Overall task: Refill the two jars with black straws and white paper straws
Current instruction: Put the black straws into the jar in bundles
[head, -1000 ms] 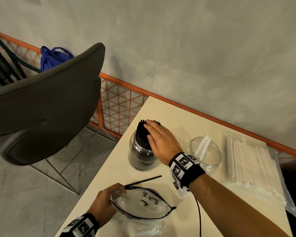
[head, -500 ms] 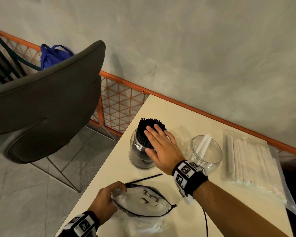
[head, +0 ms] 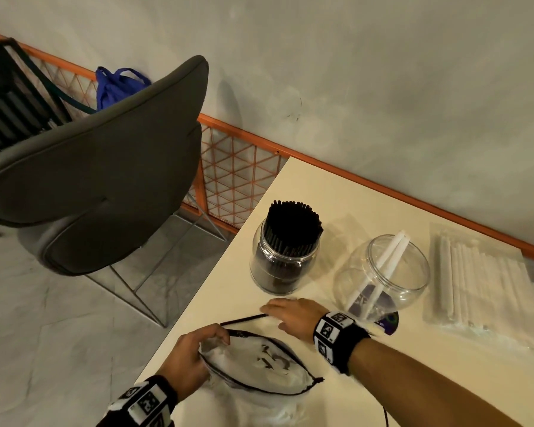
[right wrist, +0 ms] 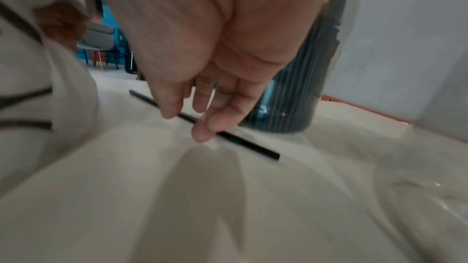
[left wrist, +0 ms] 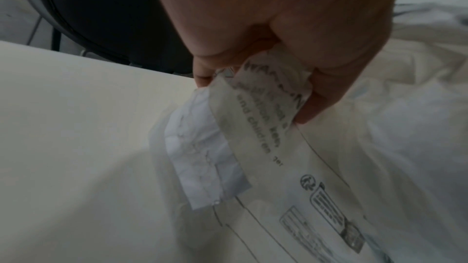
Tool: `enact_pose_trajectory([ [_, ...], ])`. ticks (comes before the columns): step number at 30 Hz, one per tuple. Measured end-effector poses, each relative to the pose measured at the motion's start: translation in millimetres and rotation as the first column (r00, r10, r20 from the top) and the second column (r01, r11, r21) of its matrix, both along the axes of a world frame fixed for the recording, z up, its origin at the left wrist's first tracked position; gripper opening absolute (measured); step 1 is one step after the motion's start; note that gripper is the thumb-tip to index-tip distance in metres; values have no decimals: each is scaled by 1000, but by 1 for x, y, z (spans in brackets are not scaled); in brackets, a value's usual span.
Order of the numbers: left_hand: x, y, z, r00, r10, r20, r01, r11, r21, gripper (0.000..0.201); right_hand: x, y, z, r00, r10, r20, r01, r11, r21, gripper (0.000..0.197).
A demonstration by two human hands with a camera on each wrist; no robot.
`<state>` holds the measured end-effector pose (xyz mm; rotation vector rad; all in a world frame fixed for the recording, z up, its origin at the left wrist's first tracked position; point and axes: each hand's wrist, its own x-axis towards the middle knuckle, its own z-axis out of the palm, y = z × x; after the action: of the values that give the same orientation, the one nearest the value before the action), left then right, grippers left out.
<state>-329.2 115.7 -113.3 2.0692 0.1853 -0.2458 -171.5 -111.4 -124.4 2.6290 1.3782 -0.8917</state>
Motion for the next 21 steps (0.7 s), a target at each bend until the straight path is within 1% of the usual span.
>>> enact_pose_trajectory([
  [1,-1,2,-2,1000,-7,-9,7,1000,4,47,0,1,-8,1000,-16,10,16,1000,-18,55],
  [2,-1,2,-2,1000,-14,-12,14,1000,4,47,-1,1,-11,999,-16,31,17,999,-34,49],
  [4,-1,3,-1,1000,-10,-10,10,1000,1,46,-5,0,-16,997,-24,67,28,998,-57,31],
  [6,2,0,4,1000,-3,3,3,1000,-7,43,-12,-6,-17,996,-61,60,66,993,-93,24],
  [10,5,-5,9,1000,-7,16,7,1000,-13,42,-21,-24,-2,985,-163,46,169,973,-160,31],
  [13,8,-10,12,1000,-6,18,6,1000,-22,43,-26,-37,20,962,-272,4,271,957,-99,46],
  [15,12,-16,15,1000,-1,13,1,999,-38,40,-28,-43,36,958,-286,3,285,953,-105,51],
  [16,13,-18,16,1000,-2,17,3,999,-43,38,-29,-46,44,962,-272,10,271,955,-120,46],
  [18,18,-22,17,1000,-2,27,3,999,-51,36,-31,-49,64,970,-245,4,244,965,-93,27],
  [19,20,-24,17,1000,-4,28,6,999,-49,36,-32,-52,78,965,-261,-2,261,964,-43,19],
  [21,24,-26,15,1000,-4,28,5,999,-37,36,-31,-55,109,949,-316,20,312,944,106,11],
])
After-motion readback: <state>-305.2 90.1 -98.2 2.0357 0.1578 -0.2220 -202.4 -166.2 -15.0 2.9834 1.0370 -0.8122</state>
